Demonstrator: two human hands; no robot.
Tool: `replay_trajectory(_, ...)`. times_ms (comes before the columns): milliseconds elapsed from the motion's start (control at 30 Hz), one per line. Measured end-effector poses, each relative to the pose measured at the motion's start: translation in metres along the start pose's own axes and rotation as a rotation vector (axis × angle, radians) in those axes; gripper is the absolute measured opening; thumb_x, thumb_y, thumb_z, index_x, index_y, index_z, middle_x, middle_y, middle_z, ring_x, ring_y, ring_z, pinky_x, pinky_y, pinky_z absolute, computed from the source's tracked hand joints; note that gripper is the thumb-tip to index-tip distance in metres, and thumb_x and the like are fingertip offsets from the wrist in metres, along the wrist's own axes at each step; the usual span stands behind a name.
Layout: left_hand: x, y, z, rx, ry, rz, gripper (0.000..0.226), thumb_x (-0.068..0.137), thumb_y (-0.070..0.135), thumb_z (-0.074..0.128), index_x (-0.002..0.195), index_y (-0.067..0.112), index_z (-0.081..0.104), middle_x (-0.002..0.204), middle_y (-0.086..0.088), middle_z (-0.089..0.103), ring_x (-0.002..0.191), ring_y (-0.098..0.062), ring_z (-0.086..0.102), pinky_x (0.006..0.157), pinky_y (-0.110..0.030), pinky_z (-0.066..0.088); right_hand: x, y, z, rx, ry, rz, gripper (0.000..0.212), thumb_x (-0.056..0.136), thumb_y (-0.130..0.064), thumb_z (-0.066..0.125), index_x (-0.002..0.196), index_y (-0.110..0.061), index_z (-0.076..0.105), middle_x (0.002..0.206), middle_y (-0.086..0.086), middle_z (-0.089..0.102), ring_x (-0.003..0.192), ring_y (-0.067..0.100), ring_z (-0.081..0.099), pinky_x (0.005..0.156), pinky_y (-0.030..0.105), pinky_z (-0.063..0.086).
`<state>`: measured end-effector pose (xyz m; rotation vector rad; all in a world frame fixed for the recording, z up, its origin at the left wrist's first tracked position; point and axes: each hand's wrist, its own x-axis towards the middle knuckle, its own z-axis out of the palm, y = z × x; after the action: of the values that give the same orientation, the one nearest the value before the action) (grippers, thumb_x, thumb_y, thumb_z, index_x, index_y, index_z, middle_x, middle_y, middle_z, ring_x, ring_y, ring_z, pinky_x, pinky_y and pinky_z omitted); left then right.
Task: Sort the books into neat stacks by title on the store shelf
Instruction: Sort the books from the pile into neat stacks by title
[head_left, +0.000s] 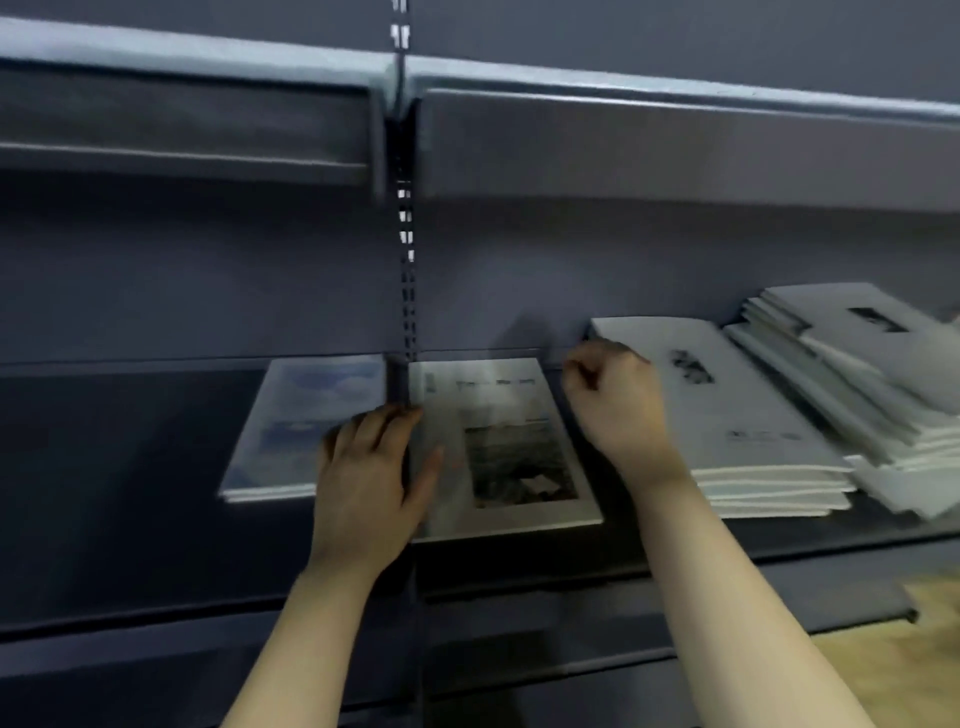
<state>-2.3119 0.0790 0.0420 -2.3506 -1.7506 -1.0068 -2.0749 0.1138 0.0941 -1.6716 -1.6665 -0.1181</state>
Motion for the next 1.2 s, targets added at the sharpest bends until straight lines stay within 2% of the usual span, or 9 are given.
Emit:
replay_trajectory(133,0.012,0.057,0.027,-0.030,-0.074,0.047,0.048,0.091,0.045,0.037,0.128,0.020,0.055,0.126,-0.002,0.058,0.112,-0.025,0.054,0.095,-0.045,0.041,-0.001,0.065,-0.045,-0.178,0.020,0.029,0.026,0.084,-0.018,0.050,0.064,-0.005,0.060,0.065,0.015,0.061,0.064,0.036,0.063,0.058,0.025,0.030)
replay_trajectory(200,0.015,0.084,0.040,-0.029,-0.089,0.068,0.048,0.091,0.045,0.038,0.128,0.020,0.056,0.125,-0.001,0.059,0.112,-0.024,0.054,0.095,-0.044,0.041,-0.002,0.093,-0.064,-0.240,-0.068,0.106,0.030,0.087,-0.022,0.049,0.074,0.000,0.067,0.076,0.024,0.067,0.073,0.040,0.065,0.061,0.033,0.042)
replay_trajectory(333,0.022,0.135,0.064,-0.049,-0.099,0.078,0.048,0.092,0.046,0.037,0.127,0.020,0.056,0.124,-0.001,0.059,0.112,-0.024,0.054,0.097,-0.042,0.038,-0.006,0.152,-0.087,-0.448,-0.261,0.172,0.049,0.094,-0.045,0.039,0.082,-0.007,0.067,0.085,0.014,0.069,0.084,0.034,0.065,0.074,0.036,0.046)
replay_trajectory(633,0.020,0.192,0.092,-0.040,-0.108,0.021,0.050,0.093,0.046,0.030,0.129,0.020,0.055,0.128,-0.002,0.057,0.114,-0.027,0.052,0.098,-0.044,0.035,-0.003,0.197,-0.112,-0.201,-0.425,0.437,0.069,0.072,-0.085,0.043,0.113,-0.037,0.071,0.108,0.013,0.069,0.107,0.032,0.061,0.082,0.035,0.048)
replay_trajectory(767,0.016,0.199,0.093,-0.053,-0.088,-0.019,0.049,0.095,0.041,0.026,0.129,0.020,0.054,0.128,-0.002,0.057,0.114,-0.027,0.053,0.100,-0.042,0.033,0.001,0.197,-0.120,-0.035,-0.417,0.487,0.067,0.073,-0.071,0.063,0.105,-0.013,0.072,0.102,0.010,0.067,0.102,0.027,0.062,0.076,0.028,0.044)
replay_trajectory(833,0.015,0.200,0.091,-0.052,-0.084,-0.038,0.050,0.096,0.040,0.025,0.130,0.018,0.054,0.129,-0.003,0.057,0.115,-0.027,0.053,0.099,-0.041,0.032,0.003,0.198,-0.124,0.089,-0.379,0.476,0.051,0.074,-0.058,0.073,0.098,-0.013,0.071,0.093,0.003,0.068,0.084,0.017,0.063,0.065,0.023,0.042)
replay_trajectory(933,0.013,0.203,0.082,-0.065,-0.070,-0.058,0.056,0.095,0.048,0.023,0.133,0.019,0.051,0.133,-0.002,0.054,0.120,-0.025,0.049,0.100,-0.034,0.026,0.010,0.195,-0.126,0.419,-0.368,0.452,0.032,0.083,-0.030,0.072,0.111,-0.017,0.065,0.100,-0.004,0.071,0.087,0.008,0.064,0.071,0.019,0.048)
replay_trajectory(1033,0.013,0.213,0.066,-0.075,-0.066,-0.033,0.069,0.088,0.066,0.027,0.137,0.022,0.046,0.136,0.001,0.051,0.123,-0.021,0.046,0.099,-0.032,0.028,0.020,0.180,-0.127,0.756,-0.367,0.518,0.037,0.081,-0.013,0.067,0.117,-0.006,0.062,0.106,0.008,0.072,0.095,0.023,0.069,0.088,0.040,0.054)
replay_trajectory(1200,0.013,0.233,0.045,0.066,-0.148,0.000,0.088,0.076,0.081,0.035,0.149,0.035,0.013,0.150,0.011,0.033,0.130,-0.016,0.039,0.096,-0.032,0.039,0.027,0.125,-0.125,1.024,-0.331,0.538,0.022,0.085,0.006,0.057,0.103,-0.005,0.053,0.096,0.011,0.065,0.082,0.025,0.065,0.055,0.025,0.049)
